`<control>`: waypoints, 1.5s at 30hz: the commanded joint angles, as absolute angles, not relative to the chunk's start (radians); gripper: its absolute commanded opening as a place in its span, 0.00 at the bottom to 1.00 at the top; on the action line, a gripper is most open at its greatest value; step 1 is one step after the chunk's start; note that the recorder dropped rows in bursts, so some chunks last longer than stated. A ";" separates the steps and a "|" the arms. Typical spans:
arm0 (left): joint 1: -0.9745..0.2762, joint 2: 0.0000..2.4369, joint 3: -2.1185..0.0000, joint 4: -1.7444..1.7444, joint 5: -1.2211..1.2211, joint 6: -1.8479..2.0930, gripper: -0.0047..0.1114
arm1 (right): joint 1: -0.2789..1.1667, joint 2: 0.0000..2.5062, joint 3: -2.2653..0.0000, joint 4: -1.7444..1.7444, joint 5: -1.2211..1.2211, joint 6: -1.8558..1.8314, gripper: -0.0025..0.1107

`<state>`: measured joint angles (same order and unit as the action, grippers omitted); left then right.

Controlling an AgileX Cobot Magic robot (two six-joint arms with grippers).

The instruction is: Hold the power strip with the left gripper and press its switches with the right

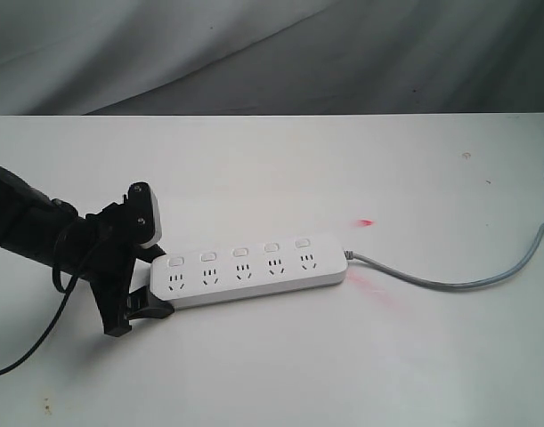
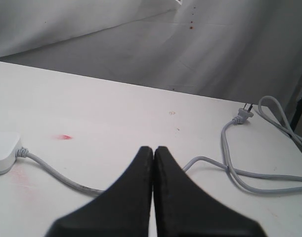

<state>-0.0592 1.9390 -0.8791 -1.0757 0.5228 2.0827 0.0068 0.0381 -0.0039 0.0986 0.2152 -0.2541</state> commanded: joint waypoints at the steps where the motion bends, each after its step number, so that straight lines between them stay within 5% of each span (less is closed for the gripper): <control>1: -0.058 1.945 -0.879 -1.063 0.496 2.094 0.44 | 0.000 0.032 0.000 0.088 0.222 -0.254 0.02; 13: -0.058 1.945 -0.879 -1.063 0.466 2.094 0.46 | 0.000 0.032 0.000 0.088 0.222 -0.254 0.02; 22: -0.058 1.943 -0.879 -1.063 0.442 2.092 0.94 | 0.000 0.032 0.000 0.088 0.222 -0.254 0.02; 32: -0.058 1.750 -0.879 -1.063 0.448 1.951 0.94 | 0.000 0.032 0.000 0.088 0.222 -0.254 0.02; 45: -0.058 1.061 -0.879 -0.591 0.705 1.158 0.94 | 0.000 0.032 0.000 0.088 0.222 -0.254 0.02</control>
<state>-0.0592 1.2071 -0.8785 -0.7488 0.6160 1.3883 0.0068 0.0381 -0.0039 0.0986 0.2152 -0.2541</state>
